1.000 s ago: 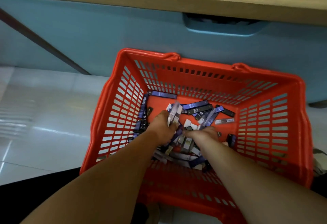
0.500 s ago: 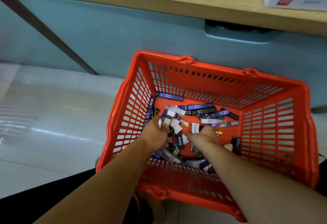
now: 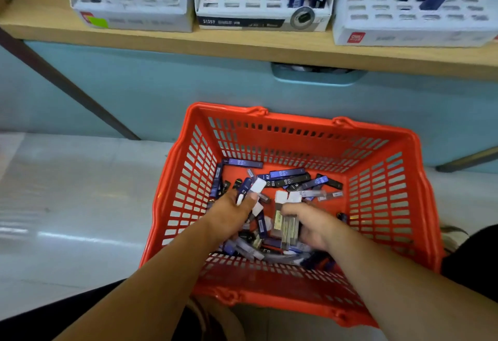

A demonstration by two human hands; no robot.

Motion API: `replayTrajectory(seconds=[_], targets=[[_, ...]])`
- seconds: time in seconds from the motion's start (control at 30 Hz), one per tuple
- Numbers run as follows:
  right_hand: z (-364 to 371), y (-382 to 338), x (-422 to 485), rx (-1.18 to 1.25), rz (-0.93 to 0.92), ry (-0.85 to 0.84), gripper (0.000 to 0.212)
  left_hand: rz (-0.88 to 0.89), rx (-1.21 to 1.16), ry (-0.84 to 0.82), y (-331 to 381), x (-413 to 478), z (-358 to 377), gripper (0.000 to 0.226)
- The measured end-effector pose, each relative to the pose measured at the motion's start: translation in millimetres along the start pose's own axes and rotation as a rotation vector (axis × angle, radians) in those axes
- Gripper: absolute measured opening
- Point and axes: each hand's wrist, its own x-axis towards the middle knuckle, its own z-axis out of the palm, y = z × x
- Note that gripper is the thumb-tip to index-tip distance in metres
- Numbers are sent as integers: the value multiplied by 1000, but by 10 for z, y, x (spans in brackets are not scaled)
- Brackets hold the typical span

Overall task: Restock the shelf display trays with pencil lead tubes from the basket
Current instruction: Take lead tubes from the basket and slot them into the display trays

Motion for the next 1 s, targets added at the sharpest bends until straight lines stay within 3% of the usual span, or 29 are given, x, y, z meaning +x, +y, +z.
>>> replayTrajectory(seconds=[0.13,0.27,0.37,0.47,0.63,0.7,0.77,0.87,1.0], targets=[[-54,-187,-323,121,-17,-75,19,3,-44,-29,78,-67,118,45],[-198,-308,-488,199,-112,-125,13,70,-43,-23,230,-102,118,47],[-251,-449,-686,137,-146,-76,27,137,-35,-31,444,-190,2,35],[-200,-658,-981,78,-218,-30,10,204,24,-64,702,-375,-163,21],[47,-1220,-1741,87,-357,-109,8,386,107,-81,1231,-876,-655,40],[181,-1471,-2078,112,-426,-135,28,466,169,-77,1436,-1092,-904,40],[395,-1708,-2415,103,-506,-134,34,547,238,-12,1622,-1280,-1181,40],[691,-1964,-2815,117,-616,-125,17,649,266,132,1807,-1427,-1504,37],[1066,-2256,-2970,-15,-761,-95,23,729,192,359,1823,-1461,-1798,31]])
